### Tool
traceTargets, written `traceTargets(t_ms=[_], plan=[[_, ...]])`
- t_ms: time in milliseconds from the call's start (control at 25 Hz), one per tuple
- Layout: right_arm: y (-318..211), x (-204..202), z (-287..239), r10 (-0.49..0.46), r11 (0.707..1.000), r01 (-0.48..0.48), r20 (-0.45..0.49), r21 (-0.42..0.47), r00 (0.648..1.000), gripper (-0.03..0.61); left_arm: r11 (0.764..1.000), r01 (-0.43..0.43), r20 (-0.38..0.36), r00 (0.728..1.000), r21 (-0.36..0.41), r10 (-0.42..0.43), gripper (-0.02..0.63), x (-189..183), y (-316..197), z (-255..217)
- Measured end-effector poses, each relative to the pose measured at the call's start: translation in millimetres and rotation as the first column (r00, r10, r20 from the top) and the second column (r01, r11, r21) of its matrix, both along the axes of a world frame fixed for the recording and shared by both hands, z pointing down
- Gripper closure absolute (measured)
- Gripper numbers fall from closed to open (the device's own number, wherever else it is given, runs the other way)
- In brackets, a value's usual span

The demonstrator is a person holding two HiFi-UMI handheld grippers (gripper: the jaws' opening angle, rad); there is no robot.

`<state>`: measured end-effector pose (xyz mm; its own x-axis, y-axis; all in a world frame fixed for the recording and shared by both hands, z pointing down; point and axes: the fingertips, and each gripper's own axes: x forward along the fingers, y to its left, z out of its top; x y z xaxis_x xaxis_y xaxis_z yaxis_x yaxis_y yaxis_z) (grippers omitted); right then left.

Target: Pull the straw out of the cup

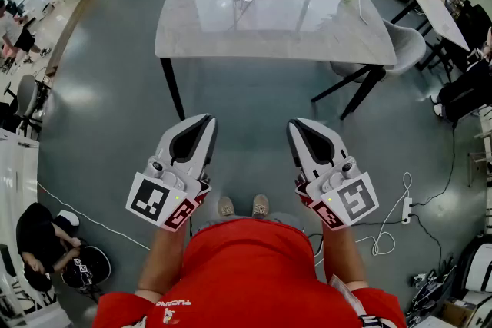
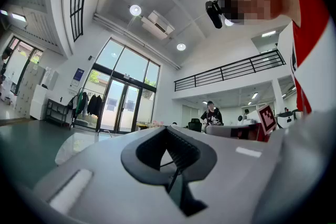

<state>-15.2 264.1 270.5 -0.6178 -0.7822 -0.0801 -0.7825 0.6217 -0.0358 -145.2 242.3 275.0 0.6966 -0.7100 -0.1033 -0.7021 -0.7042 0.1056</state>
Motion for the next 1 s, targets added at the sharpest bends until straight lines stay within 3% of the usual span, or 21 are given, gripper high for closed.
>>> traceTargets(t_ms=[600,1000], plan=[[-1.6,-4.1,-2.1,-0.010,1.000,0.010,0.027,0.006,1.000,0.578,1.000,-0.002,0.004,1.000,-0.006,0.002,0.609,-1.7,-1.3,2.1],[-4.2,10.4,-9.5,-0.004,1.000,0.004,-0.003,0.031,1.000,0.578,1.000,-0.003,0.009,1.000,0.008,0.003,0.609,7.4,-6.5,-0.7]])
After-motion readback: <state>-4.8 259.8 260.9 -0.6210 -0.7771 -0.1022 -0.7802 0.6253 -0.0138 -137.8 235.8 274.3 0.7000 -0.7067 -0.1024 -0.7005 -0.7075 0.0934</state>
